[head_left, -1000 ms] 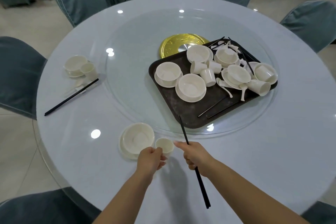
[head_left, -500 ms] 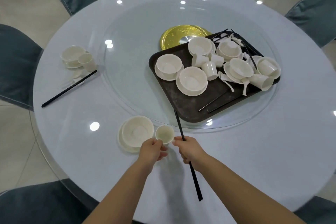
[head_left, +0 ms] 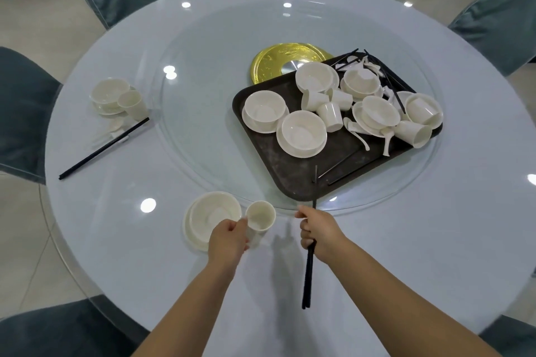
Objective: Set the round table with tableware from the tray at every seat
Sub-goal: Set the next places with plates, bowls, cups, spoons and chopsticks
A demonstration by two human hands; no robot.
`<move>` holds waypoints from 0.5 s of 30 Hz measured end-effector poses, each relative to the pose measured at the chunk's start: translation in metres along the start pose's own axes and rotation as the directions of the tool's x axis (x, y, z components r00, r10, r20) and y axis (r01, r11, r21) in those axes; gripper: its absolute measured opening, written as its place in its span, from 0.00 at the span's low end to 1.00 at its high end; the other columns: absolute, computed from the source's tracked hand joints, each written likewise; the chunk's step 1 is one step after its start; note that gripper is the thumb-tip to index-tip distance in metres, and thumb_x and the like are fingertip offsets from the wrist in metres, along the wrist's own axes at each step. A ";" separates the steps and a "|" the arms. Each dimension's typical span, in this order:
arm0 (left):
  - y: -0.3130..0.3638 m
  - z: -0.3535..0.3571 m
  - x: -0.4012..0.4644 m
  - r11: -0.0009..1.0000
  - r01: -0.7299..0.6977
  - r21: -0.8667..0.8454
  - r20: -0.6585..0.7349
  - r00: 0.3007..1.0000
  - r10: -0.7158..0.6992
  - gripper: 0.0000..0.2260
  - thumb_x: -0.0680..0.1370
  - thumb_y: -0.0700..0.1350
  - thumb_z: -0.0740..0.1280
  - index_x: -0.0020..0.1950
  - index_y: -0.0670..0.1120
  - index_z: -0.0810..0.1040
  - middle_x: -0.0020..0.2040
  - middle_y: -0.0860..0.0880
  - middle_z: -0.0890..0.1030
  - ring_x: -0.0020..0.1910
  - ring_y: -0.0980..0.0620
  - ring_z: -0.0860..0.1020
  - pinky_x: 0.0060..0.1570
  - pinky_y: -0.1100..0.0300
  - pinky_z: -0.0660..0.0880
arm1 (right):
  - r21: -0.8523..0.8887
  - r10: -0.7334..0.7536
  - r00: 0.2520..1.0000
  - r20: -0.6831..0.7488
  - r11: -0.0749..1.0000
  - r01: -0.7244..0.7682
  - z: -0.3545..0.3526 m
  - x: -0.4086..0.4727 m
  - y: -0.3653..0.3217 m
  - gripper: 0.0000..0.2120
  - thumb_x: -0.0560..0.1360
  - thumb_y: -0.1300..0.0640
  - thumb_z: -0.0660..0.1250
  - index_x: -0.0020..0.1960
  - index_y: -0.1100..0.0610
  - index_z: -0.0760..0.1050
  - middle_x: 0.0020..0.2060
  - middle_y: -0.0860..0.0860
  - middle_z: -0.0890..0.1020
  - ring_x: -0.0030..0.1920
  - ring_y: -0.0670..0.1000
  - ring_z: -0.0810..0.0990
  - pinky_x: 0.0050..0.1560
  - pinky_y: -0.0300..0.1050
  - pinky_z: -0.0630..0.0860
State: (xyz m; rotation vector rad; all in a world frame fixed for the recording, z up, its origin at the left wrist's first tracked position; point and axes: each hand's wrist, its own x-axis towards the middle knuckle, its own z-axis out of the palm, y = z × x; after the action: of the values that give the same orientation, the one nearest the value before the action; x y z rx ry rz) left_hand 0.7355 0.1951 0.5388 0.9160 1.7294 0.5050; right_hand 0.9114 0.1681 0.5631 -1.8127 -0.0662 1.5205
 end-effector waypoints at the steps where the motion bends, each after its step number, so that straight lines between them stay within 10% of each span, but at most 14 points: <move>1: 0.005 0.000 -0.003 1.000 -0.013 -0.011 0.014 1.000 0.013 0.14 0.80 0.50 0.64 0.43 0.41 0.77 0.36 0.44 0.80 0.33 0.50 0.77 0.38 0.58 0.76 | 0.068 0.018 1.000 -0.002 0.997 -0.018 0.000 -0.001 -0.005 0.12 0.80 0.54 0.62 0.41 0.59 0.71 0.21 0.49 0.63 0.20 0.46 0.58 0.20 0.38 0.58; 9: 0.042 0.024 -0.047 0.998 0.049 -0.024 0.480 0.877 -0.032 0.17 0.81 0.57 0.59 0.52 0.46 0.81 0.37 0.49 0.85 0.34 0.51 0.82 0.41 0.59 0.80 | 0.340 -0.152 0.986 0.073 0.933 0.119 0.017 -0.014 -0.053 0.18 0.82 0.49 0.60 0.38 0.58 0.67 0.21 0.49 0.64 0.20 0.46 0.59 0.20 0.39 0.59; 15: 0.062 0.032 -0.052 0.975 0.106 -0.194 0.495 0.869 0.004 0.17 0.83 0.52 0.59 0.50 0.40 0.80 0.30 0.48 0.71 0.23 0.55 0.63 0.28 0.62 0.64 | 0.302 -0.230 0.973 0.025 0.929 0.212 0.020 -0.016 -0.065 0.16 0.81 0.49 0.60 0.40 0.58 0.72 0.23 0.49 0.72 0.23 0.48 0.70 0.29 0.42 0.72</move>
State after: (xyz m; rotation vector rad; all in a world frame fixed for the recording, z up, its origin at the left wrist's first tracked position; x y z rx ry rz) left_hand 0.7934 0.1889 0.6038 0.7583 1.2016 0.3714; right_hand 0.9163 0.2166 0.6125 -1.4682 -0.0641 1.3451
